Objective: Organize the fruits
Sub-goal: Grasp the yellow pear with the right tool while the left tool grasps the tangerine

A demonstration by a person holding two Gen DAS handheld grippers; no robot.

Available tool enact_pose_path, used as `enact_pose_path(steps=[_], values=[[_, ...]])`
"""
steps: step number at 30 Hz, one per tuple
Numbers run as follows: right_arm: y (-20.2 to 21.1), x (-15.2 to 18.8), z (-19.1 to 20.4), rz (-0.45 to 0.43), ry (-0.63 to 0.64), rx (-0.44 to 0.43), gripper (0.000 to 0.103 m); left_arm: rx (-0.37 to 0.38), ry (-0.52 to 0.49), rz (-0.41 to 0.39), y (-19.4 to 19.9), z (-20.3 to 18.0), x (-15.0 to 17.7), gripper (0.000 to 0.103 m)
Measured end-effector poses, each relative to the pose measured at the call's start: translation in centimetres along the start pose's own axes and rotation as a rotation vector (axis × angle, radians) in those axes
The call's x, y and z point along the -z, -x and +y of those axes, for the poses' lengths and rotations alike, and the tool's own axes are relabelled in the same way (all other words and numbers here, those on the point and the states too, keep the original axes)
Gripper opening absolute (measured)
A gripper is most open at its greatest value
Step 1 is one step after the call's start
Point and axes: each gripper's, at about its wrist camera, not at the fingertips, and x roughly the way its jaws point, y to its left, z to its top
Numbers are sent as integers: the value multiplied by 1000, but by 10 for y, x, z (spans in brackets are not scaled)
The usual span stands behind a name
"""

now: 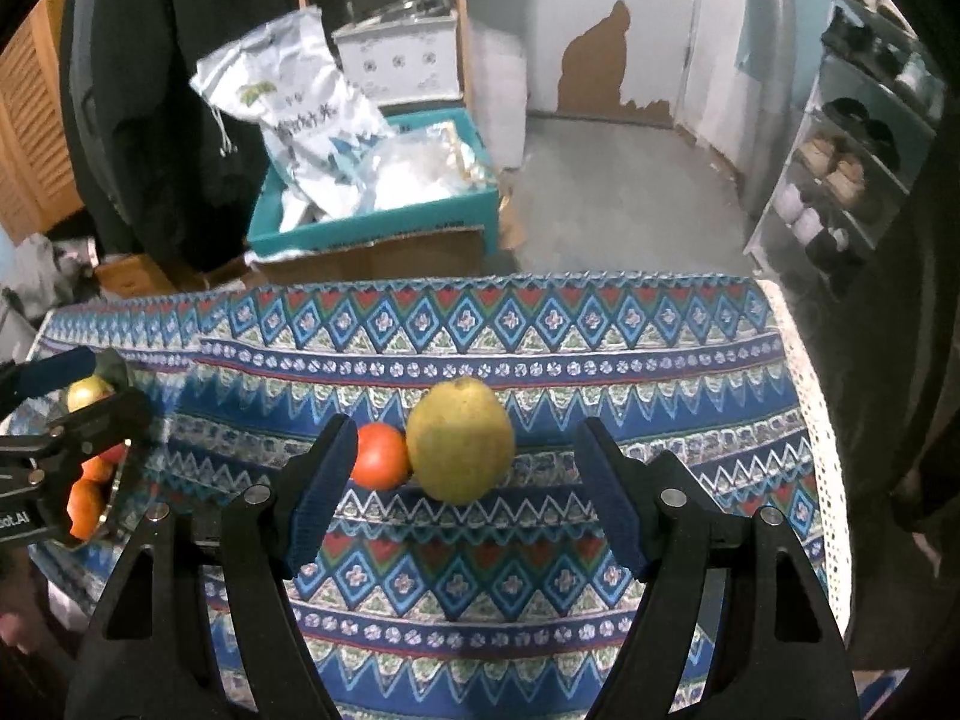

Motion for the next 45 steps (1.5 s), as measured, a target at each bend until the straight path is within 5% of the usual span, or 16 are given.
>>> enact_pose_path(steps=[17, 32, 45], values=[[-109, 5, -9, 205, -49, -35, 75, 30, 32, 95, -80, 0, -10, 86], [-134, 14, -29, 241, -225, -179, 74, 80, 85, 135, -98, 7, -5, 86], [-99, 35, -45, 175, -164, 3, 74, 132, 24, 148, -105, -27, -1, 86]])
